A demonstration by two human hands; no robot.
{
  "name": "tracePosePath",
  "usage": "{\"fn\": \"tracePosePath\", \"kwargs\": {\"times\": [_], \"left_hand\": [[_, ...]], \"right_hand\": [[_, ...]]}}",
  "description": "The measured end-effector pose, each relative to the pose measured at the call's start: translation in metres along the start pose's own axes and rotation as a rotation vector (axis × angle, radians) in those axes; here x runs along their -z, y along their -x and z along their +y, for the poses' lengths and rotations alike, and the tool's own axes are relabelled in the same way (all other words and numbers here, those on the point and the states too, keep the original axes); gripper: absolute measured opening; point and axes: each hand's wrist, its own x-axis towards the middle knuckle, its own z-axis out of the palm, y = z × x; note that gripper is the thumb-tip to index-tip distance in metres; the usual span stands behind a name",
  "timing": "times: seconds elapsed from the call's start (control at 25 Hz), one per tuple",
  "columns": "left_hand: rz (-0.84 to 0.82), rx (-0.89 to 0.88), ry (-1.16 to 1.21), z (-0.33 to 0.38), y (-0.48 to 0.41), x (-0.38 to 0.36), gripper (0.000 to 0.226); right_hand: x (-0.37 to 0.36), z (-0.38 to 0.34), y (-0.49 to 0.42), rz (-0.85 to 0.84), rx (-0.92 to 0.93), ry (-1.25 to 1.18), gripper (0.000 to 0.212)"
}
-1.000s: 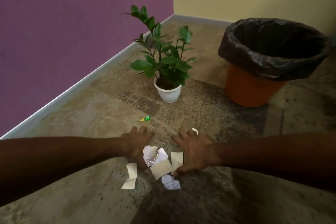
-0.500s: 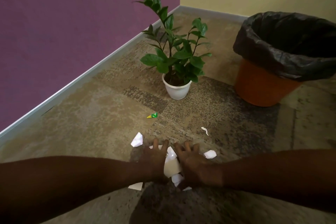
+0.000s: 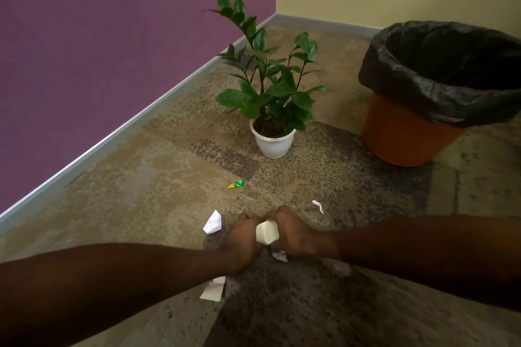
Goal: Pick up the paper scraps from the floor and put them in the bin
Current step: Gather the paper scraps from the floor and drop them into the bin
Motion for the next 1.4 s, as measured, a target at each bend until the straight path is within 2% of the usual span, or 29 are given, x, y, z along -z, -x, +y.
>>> {"fn": "tracePosePath", "kwargs": {"times": [0.12, 0.24, 0.36, 0.52, 0.64, 0.72, 0.8, 1.0, 1.12, 1.24, 1.4], "left_hand": [[0.031, 0.041, 0.021, 0.002, -0.008, 0.005, 0.044], [0.026, 0.058, -0.072, 0.001, -0.016, 0.011, 0.042], [-0.012, 0.014, -0.152, 0.003, -0.014, 0.011, 0.034], [-0.039, -0.068, -0.307, 0.006, -0.01, 0.003, 0.022], [-0.046, -0.11, -0.406, 0.011, -0.014, 0.004, 0.025], [-0.041, -0.162, -0.52, 0.018, -0.018, 0.006, 0.039], [-0.026, -0.195, -0.615, 0.026, -0.023, 0.012, 0.042], [0.003, -0.195, -0.538, 0.063, -0.038, 0.031, 0.024], [0.073, -0.281, -0.462, 0.101, -0.051, 0.046, 0.014], [0.201, -0.361, -0.329, 0.152, -0.071, 0.066, 0.023], [0.459, -0.498, -0.111, 0.229, -0.09, 0.099, 0.02]], "right_hand": [[0.021, 0.001, -0.004, -0.003, -0.01, 0.025, 0.054], [0.049, 0.006, -0.002, 0.033, -0.011, 0.069, 0.054], [0.084, 0.016, 0.008, 0.099, -0.037, 0.09, 0.06], [0.128, 0.029, 0.023, 0.204, -0.038, 0.087, 0.057], [0.163, 0.028, 0.03, 0.318, -0.026, 0.113, 0.054], [0.19, 0.022, 0.034, 0.423, 0.015, 0.098, 0.051], [0.218, 0.015, 0.04, 0.55, 0.073, 0.062, 0.046], [0.29, 0.016, 0.06, 0.936, 0.171, 0.035, 0.041], [0.331, 0.037, 0.068, 1.11, 0.091, -0.004, 0.039], [0.36, 0.066, 0.073, 1.168, -0.083, -0.025, 0.038], [0.38, 0.098, 0.084, 1.134, -0.269, -0.011, 0.042]]}}
